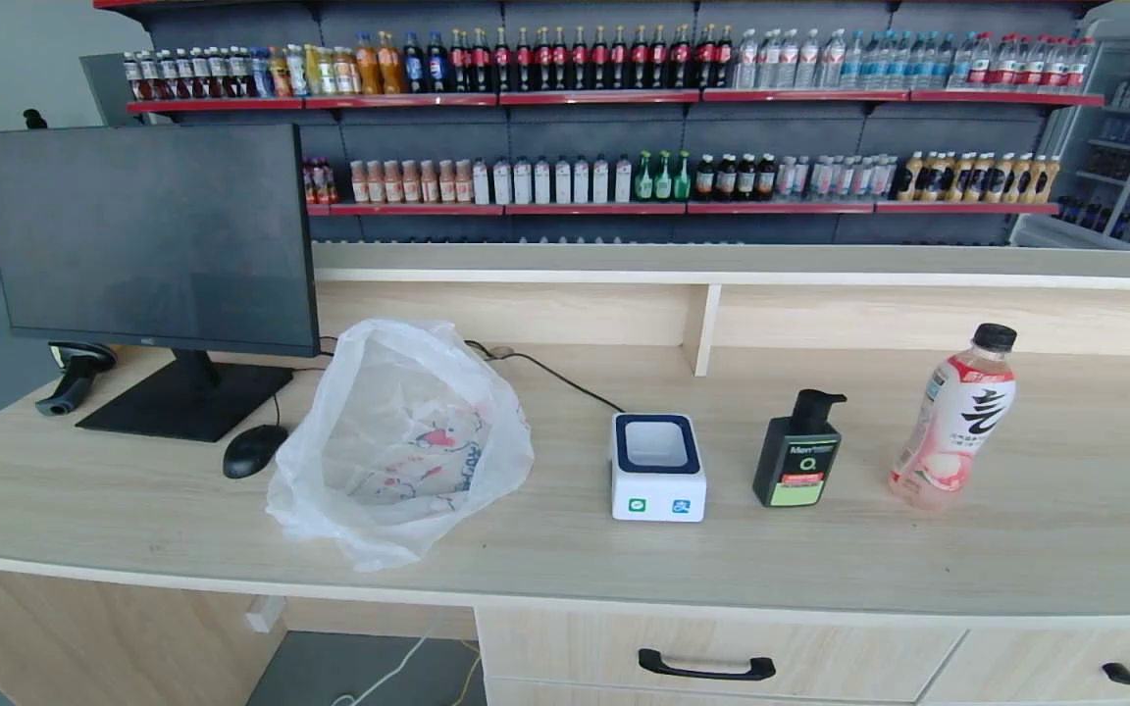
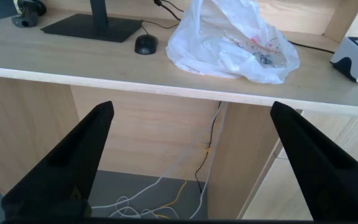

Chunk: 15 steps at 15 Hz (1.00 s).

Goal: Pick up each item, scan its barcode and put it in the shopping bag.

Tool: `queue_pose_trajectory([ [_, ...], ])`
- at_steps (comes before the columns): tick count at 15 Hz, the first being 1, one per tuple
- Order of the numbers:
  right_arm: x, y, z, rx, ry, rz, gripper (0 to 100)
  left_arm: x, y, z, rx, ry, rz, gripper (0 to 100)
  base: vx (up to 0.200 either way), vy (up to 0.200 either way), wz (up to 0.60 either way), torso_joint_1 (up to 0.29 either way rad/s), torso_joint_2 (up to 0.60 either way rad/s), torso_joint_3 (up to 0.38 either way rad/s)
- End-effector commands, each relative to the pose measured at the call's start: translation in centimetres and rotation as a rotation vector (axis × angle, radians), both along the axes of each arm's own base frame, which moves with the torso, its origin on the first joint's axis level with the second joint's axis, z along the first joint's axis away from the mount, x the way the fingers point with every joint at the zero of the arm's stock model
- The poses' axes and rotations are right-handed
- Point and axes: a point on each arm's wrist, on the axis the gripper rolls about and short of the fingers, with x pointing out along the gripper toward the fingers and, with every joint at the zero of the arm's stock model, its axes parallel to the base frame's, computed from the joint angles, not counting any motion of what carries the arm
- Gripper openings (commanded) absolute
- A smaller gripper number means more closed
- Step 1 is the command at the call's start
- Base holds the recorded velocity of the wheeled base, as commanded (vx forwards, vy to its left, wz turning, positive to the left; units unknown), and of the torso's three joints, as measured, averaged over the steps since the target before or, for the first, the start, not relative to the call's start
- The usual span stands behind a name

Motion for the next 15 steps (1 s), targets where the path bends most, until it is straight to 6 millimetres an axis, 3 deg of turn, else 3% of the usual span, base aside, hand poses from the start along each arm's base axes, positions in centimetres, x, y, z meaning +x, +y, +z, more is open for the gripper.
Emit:
queue_pose_trajectory([
  [1,-0.2,0.0,0.9,-0.011,-0.021,0.005,100,0.0,0.0,0.0,0.000,-0.001,0.001,100,0.000,0.000,0.00,0.000,0.00,0.000],
  [4,0.7,0.0,8.6,0.047,-0.033,0.031,100,0.0,0.0,0.0,0.000,-0.001,0.001,100,0.000,0.000,0.00,0.000,0.00,0.000],
  [6,3.1,0.2,11.6,0.050,-0.029,0.128,100,0.0,0.0,0.0,0.000,-0.001,0.001,100,0.000,0.000,0.00,0.000,0.00,0.000],
  [8,7.1,0.5,13.3,0.049,-0.086,0.148,100,0.0,0.0,0.0,0.000,-0.001,0.001,100,0.000,0.000,0.00,0.000,0.00,0.000],
  [10,10.4,0.9,13.7,0.060,-0.071,0.166,100,0.0,0.0,0.0,0.000,-0.001,0.001,100,0.000,0.000,0.00,0.000,0.00,0.000],
  [15,14.5,2.4,12.5,0.135,0.107,0.215,100,0.0,0.0,0.0,0.000,-0.001,0.001,100,0.000,0.000,0.00,0.000,0.00,0.000],
])
